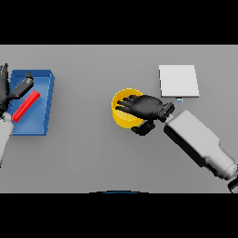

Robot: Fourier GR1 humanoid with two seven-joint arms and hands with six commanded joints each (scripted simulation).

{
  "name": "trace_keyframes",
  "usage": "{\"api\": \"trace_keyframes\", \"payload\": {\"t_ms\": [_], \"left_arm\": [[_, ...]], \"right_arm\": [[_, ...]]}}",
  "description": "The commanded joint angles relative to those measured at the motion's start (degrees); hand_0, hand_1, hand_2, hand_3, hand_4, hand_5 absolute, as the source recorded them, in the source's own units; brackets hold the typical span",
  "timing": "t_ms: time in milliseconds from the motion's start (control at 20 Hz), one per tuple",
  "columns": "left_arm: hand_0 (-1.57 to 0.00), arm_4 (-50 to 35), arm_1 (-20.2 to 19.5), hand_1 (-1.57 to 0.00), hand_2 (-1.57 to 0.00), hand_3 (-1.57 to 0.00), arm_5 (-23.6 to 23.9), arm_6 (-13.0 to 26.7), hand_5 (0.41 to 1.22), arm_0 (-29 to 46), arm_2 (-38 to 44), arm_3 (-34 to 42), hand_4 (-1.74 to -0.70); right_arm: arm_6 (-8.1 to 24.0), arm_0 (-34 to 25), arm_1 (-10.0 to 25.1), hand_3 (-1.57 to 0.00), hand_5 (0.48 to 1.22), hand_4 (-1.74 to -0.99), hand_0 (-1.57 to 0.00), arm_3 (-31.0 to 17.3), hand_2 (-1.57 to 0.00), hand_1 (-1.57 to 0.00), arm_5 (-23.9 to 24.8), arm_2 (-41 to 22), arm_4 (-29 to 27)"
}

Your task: Pick up the red beaker and tilt it to pour out 1 green nut into yellow bowl. Pick up the yellow bowl and place it on the metallic measuring scale.

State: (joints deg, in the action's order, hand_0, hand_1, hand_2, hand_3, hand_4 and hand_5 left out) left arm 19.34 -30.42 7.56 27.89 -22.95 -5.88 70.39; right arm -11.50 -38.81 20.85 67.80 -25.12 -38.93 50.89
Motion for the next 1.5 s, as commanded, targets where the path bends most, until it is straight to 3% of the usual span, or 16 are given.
{"api": "trace_keyframes", "payload": {"t_ms": [0,400,550,600,650,750,850,1000,1100,1250,1450], "left_arm": [[0.00,-0.2,-0.3,0.00,0.00,0.00,-0.4,0.2,0.697,-0.5,0.3,-0.2,-0.74],[0.00,-0.1,-0.3,0.00,0.00,0.00,-0.5,0.5,0.697,-1.6,0.4,-2.2,-0.74],[0.00,-0.3,-0.6,0.00,0.00,0.00,-0.5,-0.4,0.701,-0.6,0.5,-1.5,-0.75],[0.00,-0.2,-0.8,0.00,0.00,0.00,-0.6,-0.3,0.701,-0.5,0.5,-1.4,-0.75],[0.00,-0.4,-0.9,0.00,0.00,0.00,-0.7,0.0,0.700,-0.9,0.6,-1.1,-0.75],[0.00,0.0,-0.1,0.00,0.00,0.00,-0.1,-0.1,0.704,-0.8,0.2,-1.5,-0.76],[0.00,0.0,-0.6,0.00,0.00,0.00,-0.3,-0.1,0.701,-1.1,0.5,-1.7,-0.76],[0.00,0.3,-0.7,0.00,0.00,0.00,-0.2,-1.0,0.695,-0.5,0.1,-1.5,-0.75],[0.00,0.4,-0.9,0.00,0.00,0.00,-0.6,-0.5,0.690,-1.0,0.1,-1.6,-0.74],[0.00,0.2,-1.2,0.00,0.00,0.00,-0.6,-1.2,0.688,-0.4,0.2,-1.6,-0.74],[0.00,0.7,-1.0,0.00,0.00,0.00,-0.2,-1.0,0.687,-0.8,0.0,-1.5,-0.73]], "right_arm": [[-0.9,-0.5,-0.1,0.00,0.734,-1.258,0.00,-1.1,0.00,0.00,0.0,-0.3,0.1],[0.4,-2.9,-1.5,-0.05,0.753,-1.285,0.00,-4.9,-0.01,0.00,-4.2,-1.2,-0.1],[3.2,-2.0,-2.5,-0.14,0.805,-1.302,-0.03,-5.4,-0.07,-0.04,-6.2,-0.7,-0.9],[2.6,-2.2,-2.3,-0.18,0.839,-1.321,-0.16,-5.6,-0.15,-0.14,-6.2,-0.7,-0.9],[2.3,-2.1,-2.3,-0.24,0.915,-1.351,-0.44,-5.7,-0.38,-0.42,-5.7,-0.8,-0.7],[0.7,-2.3,-2.6,-0.40,1.025,-1.463,-0.85,-5.9,-0.81,-0.84,-5.7,-0.8,-1.2],[0.2,-2.4,-2.1,-0.71,1.096,-1.557,-1.11,-5.5,-1.08,-1.10,-7.2,-0.8,-1.9],[0.3,-2.4,-1.6,-1.12,1.157,-1.647,-1.33,-5.2,-1.20,-1.33,-8.0,-1.1,-2.5],[0.1,-2.4,-1.2,-1.27,1.180,-1.681,-1.42,-5.0,-1.25,-1.42,-7.8,-1.3,-2.8],[-0.3,-2.6,-1.6,-1.39,1.200,-1.710,-1.49,-5.8,-1.29,-1.49,-6.3,-1.3,-3.4],[1.2,-2.6,0.3,-1.38,1.212,-1.728,-1.54,-1.5,-1.33,-1.54,-8.1,-0.6,-4.6]]}}
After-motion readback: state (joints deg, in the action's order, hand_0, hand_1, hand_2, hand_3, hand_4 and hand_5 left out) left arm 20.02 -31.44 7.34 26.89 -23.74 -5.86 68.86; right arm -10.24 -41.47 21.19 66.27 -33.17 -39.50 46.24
